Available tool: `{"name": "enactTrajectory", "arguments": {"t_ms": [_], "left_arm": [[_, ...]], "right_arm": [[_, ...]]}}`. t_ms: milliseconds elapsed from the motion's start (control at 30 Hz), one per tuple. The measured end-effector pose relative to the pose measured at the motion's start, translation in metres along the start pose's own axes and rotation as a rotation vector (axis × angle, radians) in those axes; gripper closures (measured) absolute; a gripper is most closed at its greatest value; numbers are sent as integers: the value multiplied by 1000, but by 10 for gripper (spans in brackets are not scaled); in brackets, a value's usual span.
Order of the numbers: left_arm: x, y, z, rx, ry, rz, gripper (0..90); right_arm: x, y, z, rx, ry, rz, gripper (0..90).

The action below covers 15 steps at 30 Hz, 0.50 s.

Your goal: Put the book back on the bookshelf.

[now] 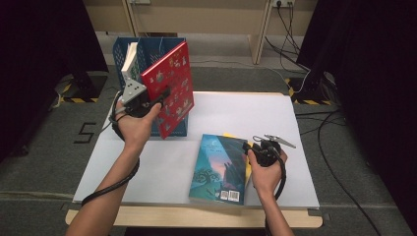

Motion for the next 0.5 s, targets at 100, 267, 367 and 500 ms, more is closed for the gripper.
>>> {"name": "enactTrajectory", "arguments": {"t_ms": [100, 267, 367, 500], "left_arm": [[-3, 0, 6, -13, -3, -2, 794], [-8, 2, 16, -36, -5, -10, 794], [-9, 2, 22, -51, -6, -14, 794], [-10, 3, 29, -70, -7, -15, 794]], "right_arm": [[-1, 2, 0, 6, -13, -4, 565], [-1, 1, -1, 8, -4, -3, 566], [-1, 2, 0, 7, -2, -12, 565], [0, 2, 0, 7, -8, -5, 566]]}}
Point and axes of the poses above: each handheld gripper's, and its own axes: y roughly backward along the jaws, x roughly out of its underside, z roughly to its left, the point moved 4 cm from there along -y, roughly forward along the jaws, and after that the axes turned 11 degrees about -z, right-handed, at the moved point
